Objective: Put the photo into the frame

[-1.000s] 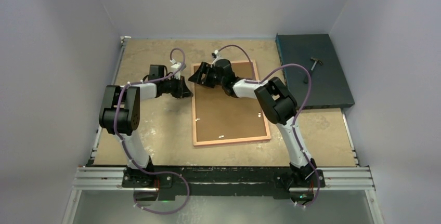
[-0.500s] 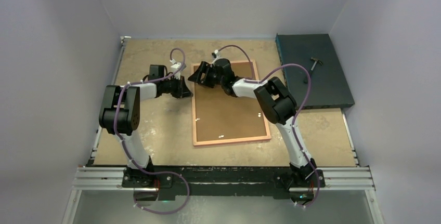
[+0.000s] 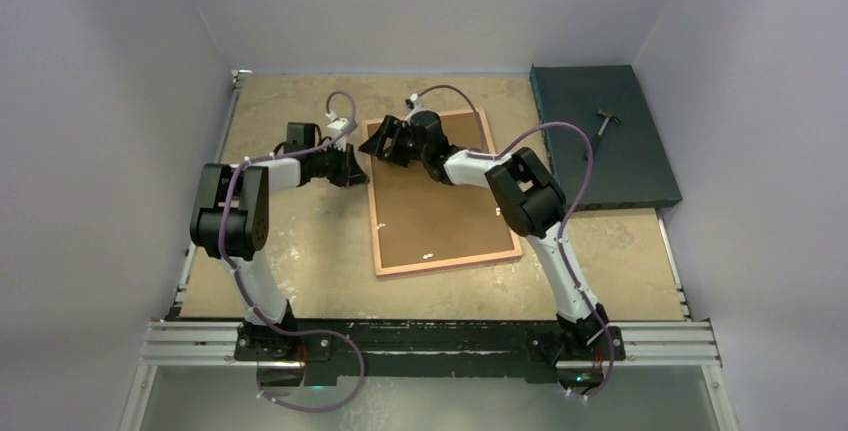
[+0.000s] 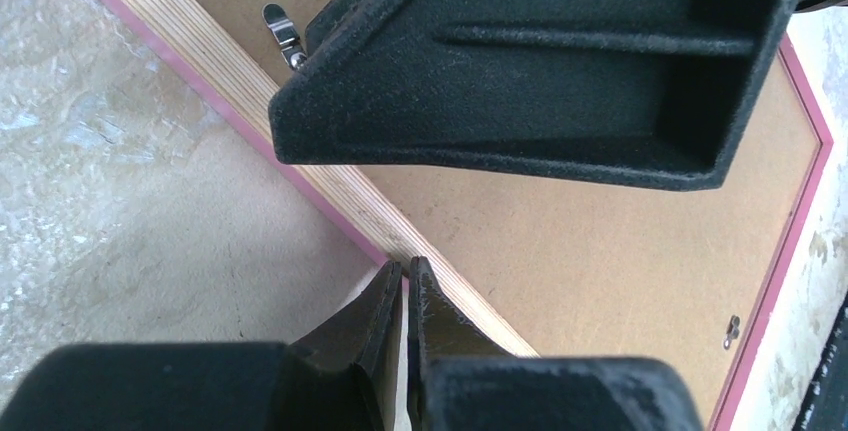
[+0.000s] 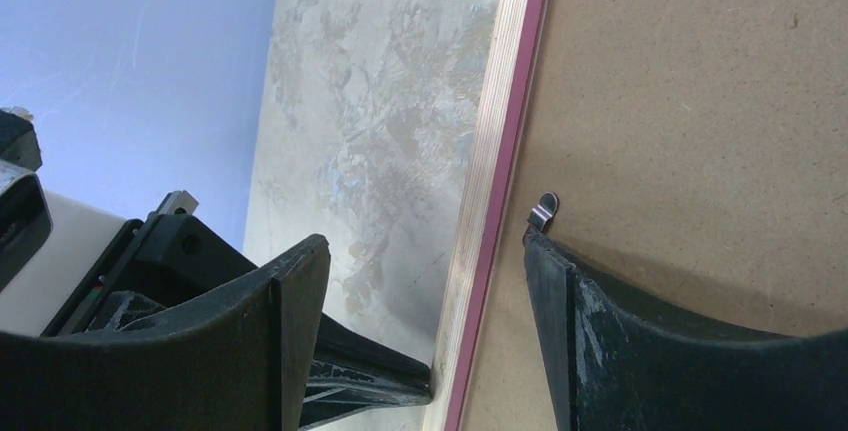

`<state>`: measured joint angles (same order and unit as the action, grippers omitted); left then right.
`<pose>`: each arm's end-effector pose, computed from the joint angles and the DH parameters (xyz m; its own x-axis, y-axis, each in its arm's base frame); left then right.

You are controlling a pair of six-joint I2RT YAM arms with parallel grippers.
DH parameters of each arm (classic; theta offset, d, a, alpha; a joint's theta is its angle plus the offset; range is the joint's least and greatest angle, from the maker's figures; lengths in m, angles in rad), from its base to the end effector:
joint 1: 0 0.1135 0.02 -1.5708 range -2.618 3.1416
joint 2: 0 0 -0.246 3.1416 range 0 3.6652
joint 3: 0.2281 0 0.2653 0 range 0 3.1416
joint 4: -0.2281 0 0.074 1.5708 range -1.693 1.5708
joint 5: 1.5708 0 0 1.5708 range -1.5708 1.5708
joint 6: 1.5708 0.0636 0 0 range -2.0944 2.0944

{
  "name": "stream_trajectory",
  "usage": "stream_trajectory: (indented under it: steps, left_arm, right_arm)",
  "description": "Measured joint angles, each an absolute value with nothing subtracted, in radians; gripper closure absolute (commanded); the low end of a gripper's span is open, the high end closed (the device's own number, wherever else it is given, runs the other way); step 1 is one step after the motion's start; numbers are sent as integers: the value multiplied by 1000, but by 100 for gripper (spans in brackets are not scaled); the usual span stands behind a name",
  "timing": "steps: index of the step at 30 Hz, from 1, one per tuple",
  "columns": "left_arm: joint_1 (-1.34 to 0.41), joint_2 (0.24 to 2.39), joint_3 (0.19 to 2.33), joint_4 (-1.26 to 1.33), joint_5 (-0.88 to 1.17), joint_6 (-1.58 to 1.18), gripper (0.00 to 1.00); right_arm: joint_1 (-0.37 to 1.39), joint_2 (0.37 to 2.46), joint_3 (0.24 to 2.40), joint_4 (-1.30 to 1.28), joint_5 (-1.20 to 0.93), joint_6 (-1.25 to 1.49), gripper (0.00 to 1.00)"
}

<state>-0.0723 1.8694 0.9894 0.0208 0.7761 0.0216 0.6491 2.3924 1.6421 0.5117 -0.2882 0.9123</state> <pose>0.3770 -0.0720 0.0972 -0.7442 0.0694 -0.6644 0.5240 0.6774 -0.5163 0.4362 0.3536 0.1168 -0.7476 0.3846 -0.5415 -0.3404 0.4782 0.8096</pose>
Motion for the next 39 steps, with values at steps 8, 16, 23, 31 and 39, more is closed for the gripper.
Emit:
stream_trajectory:
  steps: [8,16,23,31,39]
  left_arm:
    - [-57,1869,1018,-113,800,19,68]
    - [-27,1910,1146,-173,792,-37,58]
    - [-27,2053,1312,-118,775,-111,64]
    - [-27,2118,1346,-85,758,-174,76]
    - [-27,2126,1346,-64,770,-201,83]
  right_arm:
    - [628,2330,1553,527,-288,888,23]
    - [597,2329,1536,546,-310,875,24]
    - [597,2327,1528,562,-311,872,24]
    - [597,2329,1534,562,-322,871,24]
    - [598,2366,1585,564,-357,871,24]
